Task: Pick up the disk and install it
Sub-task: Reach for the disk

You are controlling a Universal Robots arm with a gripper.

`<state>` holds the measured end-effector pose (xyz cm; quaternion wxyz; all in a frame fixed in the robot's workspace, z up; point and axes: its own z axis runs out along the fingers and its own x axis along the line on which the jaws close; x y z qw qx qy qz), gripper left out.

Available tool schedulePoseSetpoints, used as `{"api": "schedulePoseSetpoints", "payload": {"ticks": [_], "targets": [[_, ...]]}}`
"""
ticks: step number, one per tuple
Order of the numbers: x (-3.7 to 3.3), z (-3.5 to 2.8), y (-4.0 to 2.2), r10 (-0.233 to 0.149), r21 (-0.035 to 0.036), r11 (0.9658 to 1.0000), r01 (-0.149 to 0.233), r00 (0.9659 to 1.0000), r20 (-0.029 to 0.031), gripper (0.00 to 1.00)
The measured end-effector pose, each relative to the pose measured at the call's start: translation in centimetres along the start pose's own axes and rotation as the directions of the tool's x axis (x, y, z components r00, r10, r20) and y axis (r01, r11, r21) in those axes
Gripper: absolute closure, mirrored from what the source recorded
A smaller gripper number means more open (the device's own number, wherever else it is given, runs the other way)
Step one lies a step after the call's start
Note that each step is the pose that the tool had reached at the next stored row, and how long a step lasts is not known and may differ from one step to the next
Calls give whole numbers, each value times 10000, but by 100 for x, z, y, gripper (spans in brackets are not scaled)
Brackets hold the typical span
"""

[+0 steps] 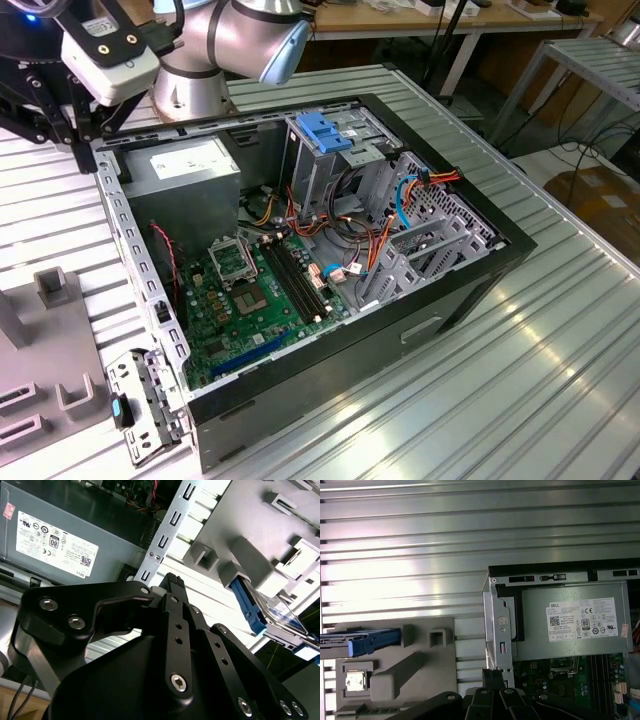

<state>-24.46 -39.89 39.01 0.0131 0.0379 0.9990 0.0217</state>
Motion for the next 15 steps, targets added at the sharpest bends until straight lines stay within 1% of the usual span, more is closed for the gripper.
{"api": "schedulePoseSetpoints", "payload": {"ticks": [7,11,15], "targets": [[44,1,-3,0,0,10000,0,10000,0,89],[86,1,-6,0,0,10000,0,10000,0,89],[113,1,-9,0,0,10000,0,10000,0,89]]}}
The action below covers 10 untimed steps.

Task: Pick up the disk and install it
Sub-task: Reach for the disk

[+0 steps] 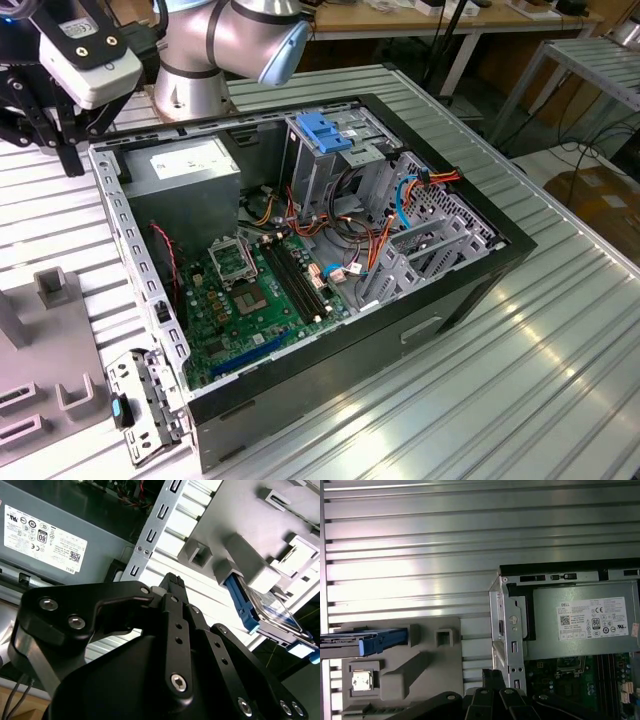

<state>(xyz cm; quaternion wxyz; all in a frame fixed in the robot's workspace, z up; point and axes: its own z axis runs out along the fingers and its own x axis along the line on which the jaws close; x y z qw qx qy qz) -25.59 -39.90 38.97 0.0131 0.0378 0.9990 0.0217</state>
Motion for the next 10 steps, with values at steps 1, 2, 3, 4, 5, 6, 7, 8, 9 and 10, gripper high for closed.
{"api": "schedulePoseSetpoints", "payload": {"ticks": [1,2,3,4,5,6,7,8,9,10], "targets": [[9,0,-1,0,-1,10000,0,10000,1,89],[22,1,-2,0,-1,10000,0,10000,1,89],[30,1,-2,0,0,10000,0,10000,0,89],[38,0,-3,1,0,10000,-1,10000,0,89],[48,0,-4,1,0,10000,-1,10000,0,89],[59,1,-4,1,0,10000,-1,10000,0,89],[70,1,-5,1,-1,10000,-1,10000,1,89],[77,1,-6,1,0,10000,-1,10000,0,89],[83,1,-6,0,0,10000,0,10000,0,89],[102,1,-8,1,0,10000,-1,10000,0,89]]}}
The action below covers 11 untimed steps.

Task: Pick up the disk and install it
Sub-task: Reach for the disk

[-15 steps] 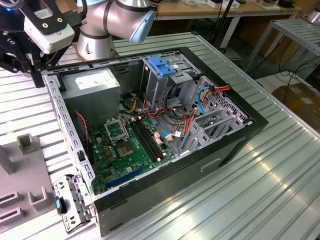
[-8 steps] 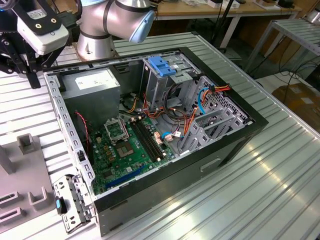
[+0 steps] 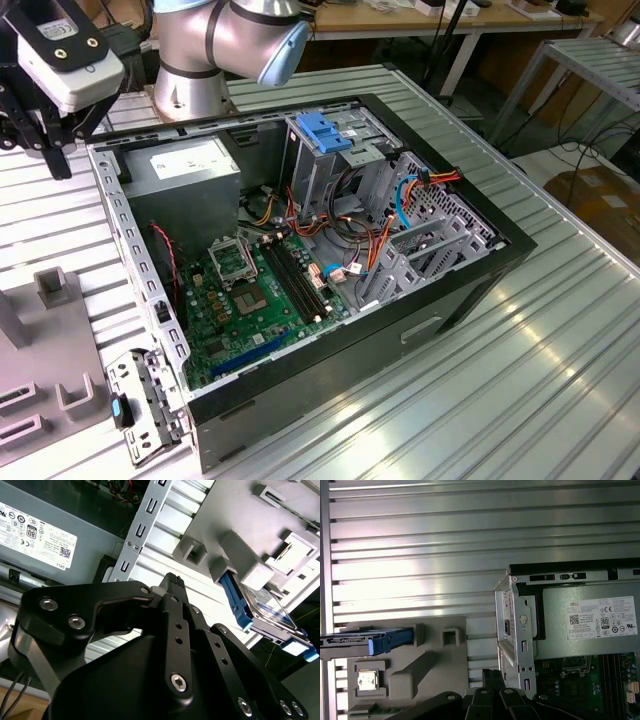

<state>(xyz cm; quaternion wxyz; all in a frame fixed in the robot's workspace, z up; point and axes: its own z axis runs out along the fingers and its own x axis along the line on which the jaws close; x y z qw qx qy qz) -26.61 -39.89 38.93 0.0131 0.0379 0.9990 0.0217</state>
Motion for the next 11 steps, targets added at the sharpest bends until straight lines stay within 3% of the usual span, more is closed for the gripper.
{"api": "schedulePoseSetpoints", "payload": {"ticks": [11], "targets": [[87,1,-7,0,0,10000,0,10000,0,89]]}}
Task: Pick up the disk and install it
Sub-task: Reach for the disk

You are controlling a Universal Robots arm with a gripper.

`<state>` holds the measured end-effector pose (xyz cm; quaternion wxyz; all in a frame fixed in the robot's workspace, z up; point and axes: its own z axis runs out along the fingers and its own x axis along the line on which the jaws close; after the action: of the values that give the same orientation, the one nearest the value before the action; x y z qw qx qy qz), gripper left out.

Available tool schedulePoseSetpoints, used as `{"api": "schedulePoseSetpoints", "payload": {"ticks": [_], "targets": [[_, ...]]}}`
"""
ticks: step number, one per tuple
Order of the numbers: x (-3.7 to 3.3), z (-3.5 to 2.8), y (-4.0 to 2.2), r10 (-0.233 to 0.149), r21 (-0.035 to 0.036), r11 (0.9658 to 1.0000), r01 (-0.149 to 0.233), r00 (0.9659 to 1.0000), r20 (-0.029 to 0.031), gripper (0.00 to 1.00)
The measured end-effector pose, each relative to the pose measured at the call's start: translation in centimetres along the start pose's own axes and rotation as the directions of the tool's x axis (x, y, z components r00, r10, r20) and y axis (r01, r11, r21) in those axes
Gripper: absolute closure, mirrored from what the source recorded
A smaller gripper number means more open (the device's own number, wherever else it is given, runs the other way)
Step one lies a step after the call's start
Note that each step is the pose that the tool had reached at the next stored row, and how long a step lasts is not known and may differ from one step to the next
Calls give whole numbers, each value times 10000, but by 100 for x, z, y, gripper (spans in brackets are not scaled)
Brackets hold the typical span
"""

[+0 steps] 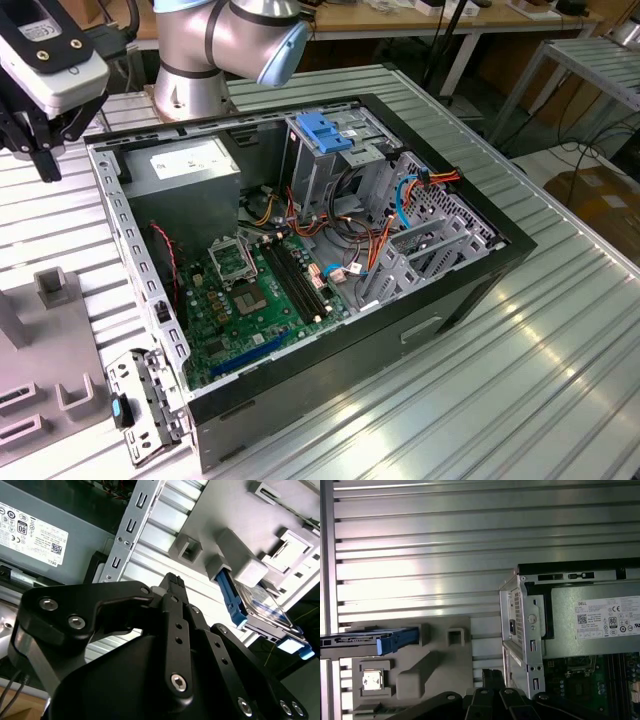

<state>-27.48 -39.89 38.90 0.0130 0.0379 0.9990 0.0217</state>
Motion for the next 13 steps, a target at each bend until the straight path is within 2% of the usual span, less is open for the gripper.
{"api": "schedulePoseSetpoints", "payload": {"ticks": [13], "targets": [[98,1,-8,0,-1,10000,0,10000,0,89]]}}
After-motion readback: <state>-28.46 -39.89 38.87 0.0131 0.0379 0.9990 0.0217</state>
